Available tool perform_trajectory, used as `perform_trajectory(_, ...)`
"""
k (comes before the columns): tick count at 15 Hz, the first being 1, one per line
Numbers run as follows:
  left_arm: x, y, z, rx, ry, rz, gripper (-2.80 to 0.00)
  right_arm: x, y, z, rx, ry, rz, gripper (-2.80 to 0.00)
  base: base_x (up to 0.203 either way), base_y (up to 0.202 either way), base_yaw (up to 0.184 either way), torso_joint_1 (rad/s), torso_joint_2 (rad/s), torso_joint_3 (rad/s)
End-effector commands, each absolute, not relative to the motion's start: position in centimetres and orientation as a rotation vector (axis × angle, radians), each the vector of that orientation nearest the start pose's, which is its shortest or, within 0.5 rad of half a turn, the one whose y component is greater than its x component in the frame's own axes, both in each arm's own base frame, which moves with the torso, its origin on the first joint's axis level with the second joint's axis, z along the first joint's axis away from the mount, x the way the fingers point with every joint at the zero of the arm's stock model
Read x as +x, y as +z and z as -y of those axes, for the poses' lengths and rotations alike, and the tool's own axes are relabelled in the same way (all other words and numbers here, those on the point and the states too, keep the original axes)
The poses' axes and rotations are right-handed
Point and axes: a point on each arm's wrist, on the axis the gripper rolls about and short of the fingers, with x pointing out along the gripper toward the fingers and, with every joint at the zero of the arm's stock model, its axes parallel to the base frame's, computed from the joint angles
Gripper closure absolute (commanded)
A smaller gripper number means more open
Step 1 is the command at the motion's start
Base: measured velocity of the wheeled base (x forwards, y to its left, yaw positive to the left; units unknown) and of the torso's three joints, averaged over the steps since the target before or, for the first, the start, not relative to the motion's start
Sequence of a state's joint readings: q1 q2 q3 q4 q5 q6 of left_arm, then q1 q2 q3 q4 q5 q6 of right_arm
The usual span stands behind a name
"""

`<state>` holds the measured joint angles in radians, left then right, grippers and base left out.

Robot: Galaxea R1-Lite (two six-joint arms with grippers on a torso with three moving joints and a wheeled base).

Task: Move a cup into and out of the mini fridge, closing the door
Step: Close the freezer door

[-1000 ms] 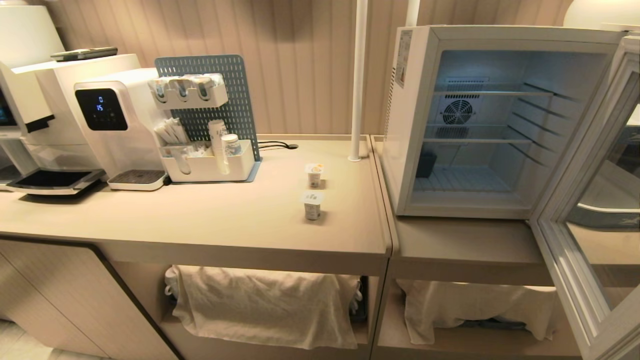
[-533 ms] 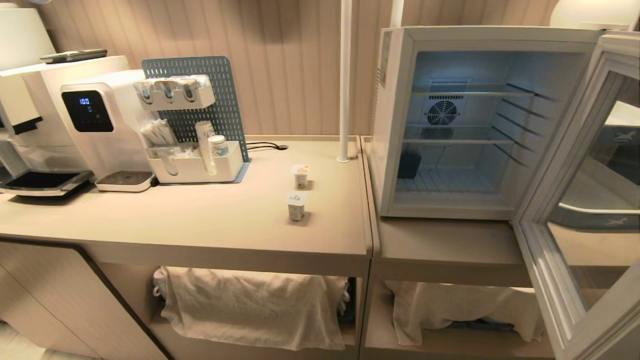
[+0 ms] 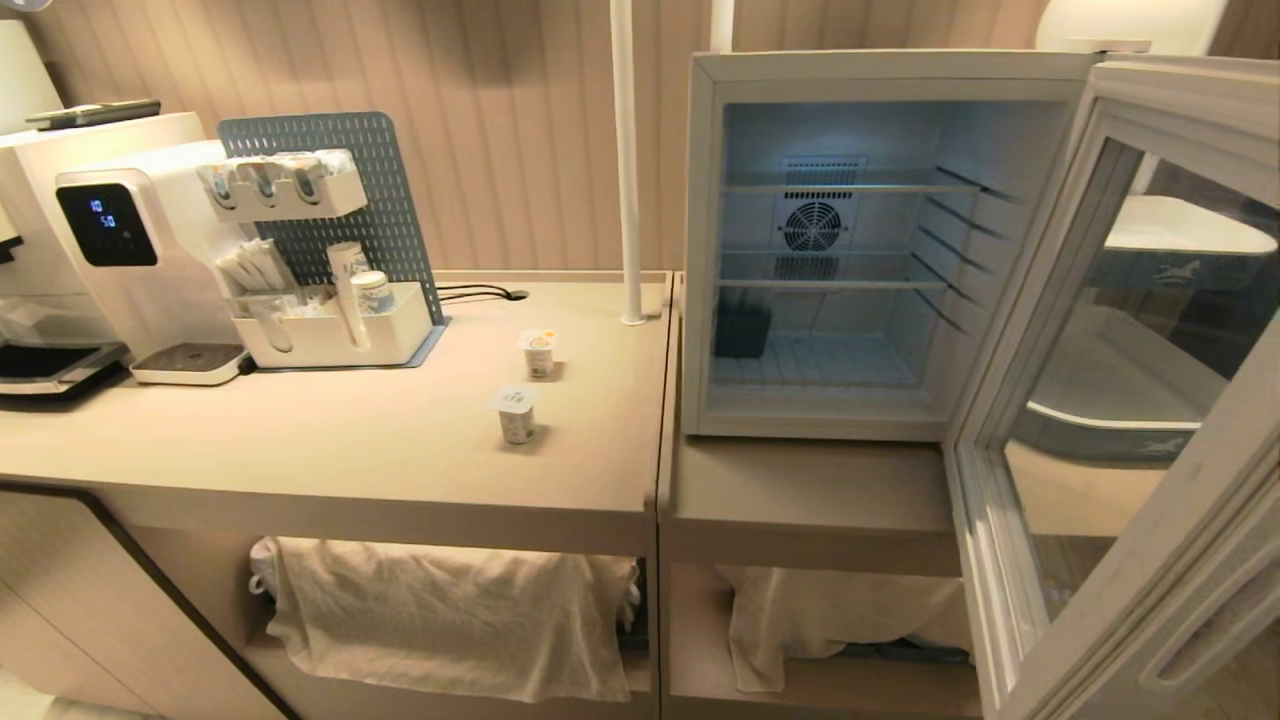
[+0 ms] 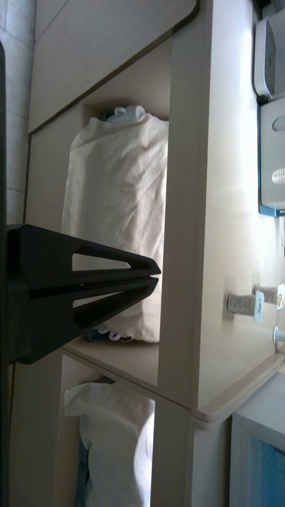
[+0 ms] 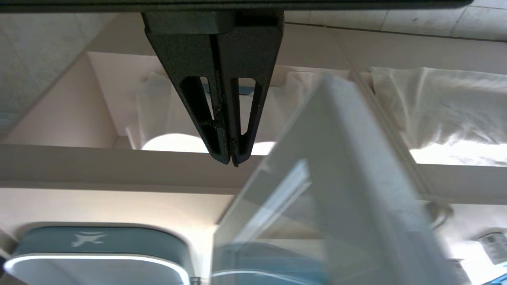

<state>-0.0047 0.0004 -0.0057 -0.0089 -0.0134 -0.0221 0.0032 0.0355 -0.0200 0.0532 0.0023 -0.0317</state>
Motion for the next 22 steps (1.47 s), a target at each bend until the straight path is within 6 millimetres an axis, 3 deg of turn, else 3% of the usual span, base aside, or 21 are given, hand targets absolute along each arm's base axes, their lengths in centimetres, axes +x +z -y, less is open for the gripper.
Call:
perform_trajectory(1, -2.3, 7.8, 0.0, -0.023, -0.019, 0.015, 0.0, -2.2, 7.6, 0.0, -0.032, 0.007, -0.07, 0.0, 0.0, -0.195, 0.0, 0.006, 0.01, 0.004)
perform_trajectory(6, -2.3, 7.8, 0.0, -0.024, -0.018, 0.017, 0.0, -2.2, 7.7, 0.0, -0.032, 0.007, -0.07, 0.0, 0.0, -0.191, -0.001, 0.003, 0.0, 0.002)
perform_trajectory(10, -2.3, 7.8, 0.0, -0.024, -0.017, 0.017, 0.0, -2.4, 8.1, 0.0, -0.027, 0.005, -0.043, 0.0, 0.0, -0.048, -0.001, 0.003, 0.0, 0.0)
perform_trajectory(11, -2.3, 7.8, 0.0, -0.024, -0.017, 0.017, 0.0, -2.7, 9.5, 0.0, -0.005, 0.004, -0.003, 0.0, 0.0, 0.0, 0.0, 0.0, 0.0, 0.0)
perform_trajectory(13, -2.3, 7.8, 0.0, -0.023, -0.019, 0.017, 0.0, -3.8, 15.3, 0.0, 0.067, -0.002, 0.082, 0.0, 0.0, 0.0, 0.0, 0.0, 0.0, 0.0)
perform_trajectory(14, -2.3, 7.8, 0.0, -0.024, -0.019, 0.017, 0.0, -3.2, 17.5, 0.1, 0.105, -0.024, 0.057, 0.0, 0.0, 0.0, 0.0, 0.0, 0.0, 0.0)
perform_trajectory(16, -2.3, 7.8, 0.0, -0.024, -0.017, 0.017, 0.0, 1.0, 21.3, 0.2, 0.181, -0.097, -0.1, 0.0, 0.0, 0.0, 0.0, 0.0, 0.0, 0.0)
perform_trajectory(19, -2.3, 7.8, 0.0, -0.024, -0.018, 0.017, 0.0, 12.1, 23.3, 0.3, 0.238, -0.1, -0.405, 0.0, 0.0, 0.0, 0.0, 0.0, 0.0, 0.0)
perform_trajectory(21, -2.3, 7.8, 0.0, -0.024, -0.017, 0.017, 0.0, 18.3, 22.9, 1.1, 0.304, 0.141, -0.482, 0.0, 0.0, 0.0, 0.0, 0.0, 0.0, 0.0)
perform_trajectory(22, -2.3, 7.8, 0.0, -0.024, -0.019, 0.017, 0.0, 20.0, 23.0, 1.6, 0.346, 0.366, -0.472, 0.0, 0.0, 0.0, 0.0, 0.0, 0.0, 0.0)
